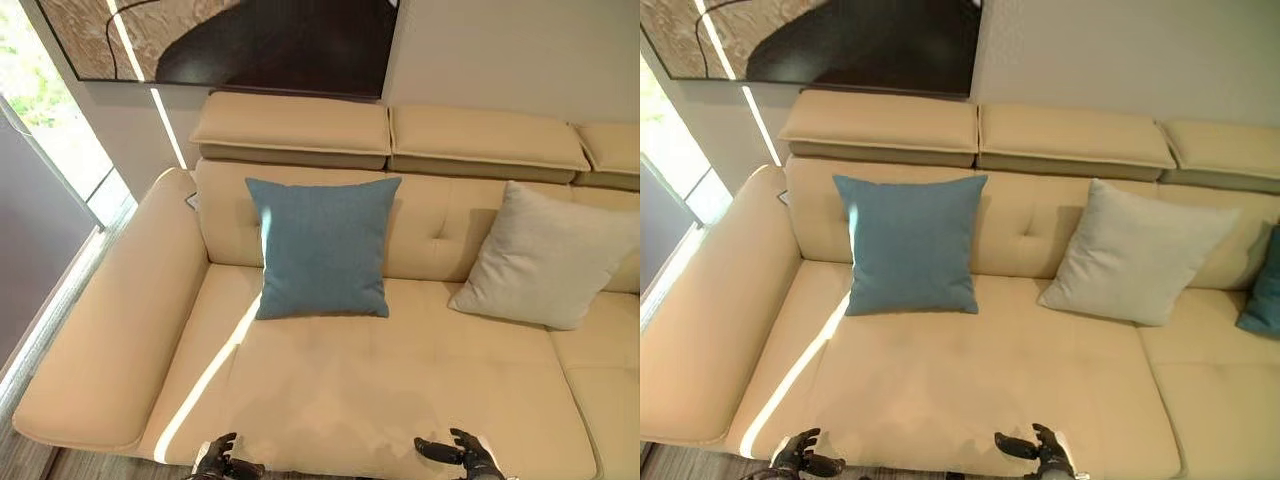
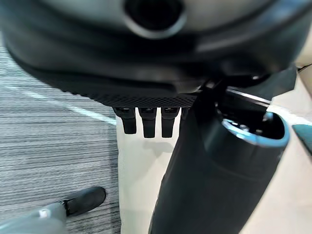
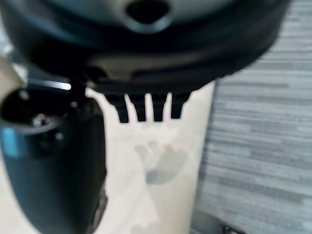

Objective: Pick up all the scattered cushions and arrange them neatly on the sofa.

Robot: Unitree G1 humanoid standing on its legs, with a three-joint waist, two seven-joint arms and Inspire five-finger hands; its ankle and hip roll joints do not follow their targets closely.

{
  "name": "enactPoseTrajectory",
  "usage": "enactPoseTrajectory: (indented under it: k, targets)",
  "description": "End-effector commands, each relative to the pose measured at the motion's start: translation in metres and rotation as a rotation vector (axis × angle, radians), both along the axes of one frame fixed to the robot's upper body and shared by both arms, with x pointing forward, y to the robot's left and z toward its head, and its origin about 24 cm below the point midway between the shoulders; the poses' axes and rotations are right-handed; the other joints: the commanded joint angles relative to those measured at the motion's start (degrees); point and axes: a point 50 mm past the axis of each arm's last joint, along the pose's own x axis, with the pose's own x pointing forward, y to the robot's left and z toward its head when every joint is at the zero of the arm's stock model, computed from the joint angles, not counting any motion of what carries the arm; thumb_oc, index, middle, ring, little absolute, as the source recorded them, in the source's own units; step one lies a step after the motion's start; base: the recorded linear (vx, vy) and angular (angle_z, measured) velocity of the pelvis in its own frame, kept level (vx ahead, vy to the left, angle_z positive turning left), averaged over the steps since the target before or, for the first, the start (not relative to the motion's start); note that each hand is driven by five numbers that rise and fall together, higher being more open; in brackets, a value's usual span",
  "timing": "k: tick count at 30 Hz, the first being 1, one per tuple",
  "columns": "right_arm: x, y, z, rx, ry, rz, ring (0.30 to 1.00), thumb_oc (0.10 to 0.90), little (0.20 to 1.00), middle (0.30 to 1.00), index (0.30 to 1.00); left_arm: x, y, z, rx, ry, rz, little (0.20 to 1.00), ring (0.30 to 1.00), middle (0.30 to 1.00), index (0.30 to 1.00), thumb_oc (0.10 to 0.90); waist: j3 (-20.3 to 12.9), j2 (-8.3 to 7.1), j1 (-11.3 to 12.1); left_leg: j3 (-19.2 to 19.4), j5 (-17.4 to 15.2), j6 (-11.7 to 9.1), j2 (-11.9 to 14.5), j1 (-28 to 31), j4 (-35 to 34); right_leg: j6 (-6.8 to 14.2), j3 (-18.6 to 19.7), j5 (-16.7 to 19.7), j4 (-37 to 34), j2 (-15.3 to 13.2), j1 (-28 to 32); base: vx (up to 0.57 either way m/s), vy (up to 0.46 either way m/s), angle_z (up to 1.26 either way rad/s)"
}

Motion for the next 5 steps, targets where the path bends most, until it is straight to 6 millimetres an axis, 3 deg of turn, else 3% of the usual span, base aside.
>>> enactPoseTrajectory:
  k: [1,5]
  targets:
    - [0.0035,-0.0043,0.0015,-0.025,-0.021,-0.048,0.900,0.800,0.900,0.900,0.900,0.0046,0.0131,0.0026,0.043,-0.002,0.035,0.900,0.900,0.900,0.900,0.800,-0.4,-1.04,0.0,-2.9,-3.4,0.2,-4.1,-1.4,-0.2,3.8,0.1,-4.4,0.8,-0.7,1.2,0.00,0.000,0.00]
    - [-0.0020,-0.0037,-0.0004,-0.027,-0.004,-0.050,0.900,0.800,0.900,0.900,0.900,-0.0010,0.0122,0.0006,0.045,0.020,0.027,0.900,0.900,0.900,0.900,0.800,-0.6,-0.78,-0.3,-3.0,-3.3,0.1,-3.8,-0.8,-0.6,3.7,0.1,-4.6,0.8,-0.5,1.6,0.00,0.000,0.00]
